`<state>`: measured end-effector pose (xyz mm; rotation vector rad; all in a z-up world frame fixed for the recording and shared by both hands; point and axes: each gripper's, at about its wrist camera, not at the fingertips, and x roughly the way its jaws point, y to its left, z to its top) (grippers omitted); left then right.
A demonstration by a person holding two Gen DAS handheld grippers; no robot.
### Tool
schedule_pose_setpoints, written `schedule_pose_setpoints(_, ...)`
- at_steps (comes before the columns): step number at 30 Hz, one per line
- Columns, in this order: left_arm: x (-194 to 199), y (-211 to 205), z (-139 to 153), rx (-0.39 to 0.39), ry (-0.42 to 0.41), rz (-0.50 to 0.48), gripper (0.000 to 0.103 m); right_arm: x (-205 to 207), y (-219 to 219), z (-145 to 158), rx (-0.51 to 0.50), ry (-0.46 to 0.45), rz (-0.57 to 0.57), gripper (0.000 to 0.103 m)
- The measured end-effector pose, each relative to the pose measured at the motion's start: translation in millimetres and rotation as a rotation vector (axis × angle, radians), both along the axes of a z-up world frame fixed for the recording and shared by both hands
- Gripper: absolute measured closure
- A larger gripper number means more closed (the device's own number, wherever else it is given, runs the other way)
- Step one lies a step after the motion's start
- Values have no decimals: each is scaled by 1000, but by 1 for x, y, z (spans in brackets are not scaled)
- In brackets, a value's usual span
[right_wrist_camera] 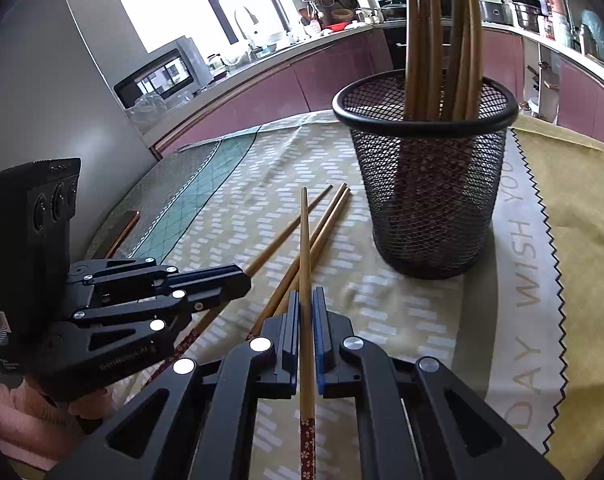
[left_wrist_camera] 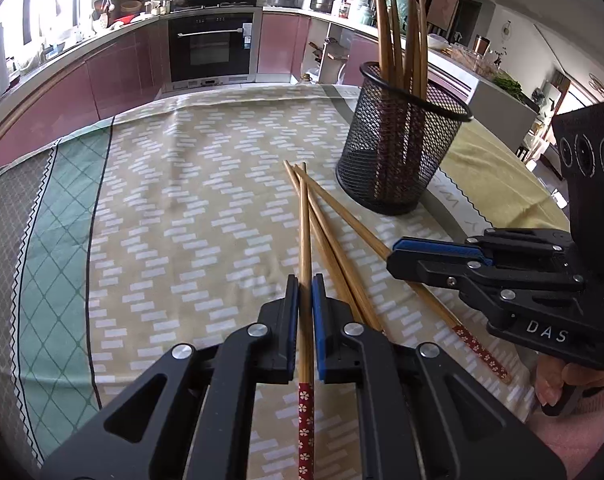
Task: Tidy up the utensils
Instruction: 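Close the left gripper on one chopstick while the right gripper grasps another, then lift both held chopsticks upright and carry them over the mesh cup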
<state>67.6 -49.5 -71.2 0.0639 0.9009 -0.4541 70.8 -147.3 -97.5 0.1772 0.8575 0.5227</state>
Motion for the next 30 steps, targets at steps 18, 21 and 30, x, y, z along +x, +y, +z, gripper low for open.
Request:
schedule_pose_setpoints(18, 9, -11, -7, 62, 23, -59, 86, 12, 17, -8, -79, 38, 33, 94)
schedule_pose_setpoints(21, 13, -16, -7, 75, 17, -63, 86, 12, 15, -9, -77, 37, 29, 96)
schedule_pose_setpoints(30, 10, -11, -2, 59, -2, -9, 95, 6, 6, -2, -42, 8, 32, 97)
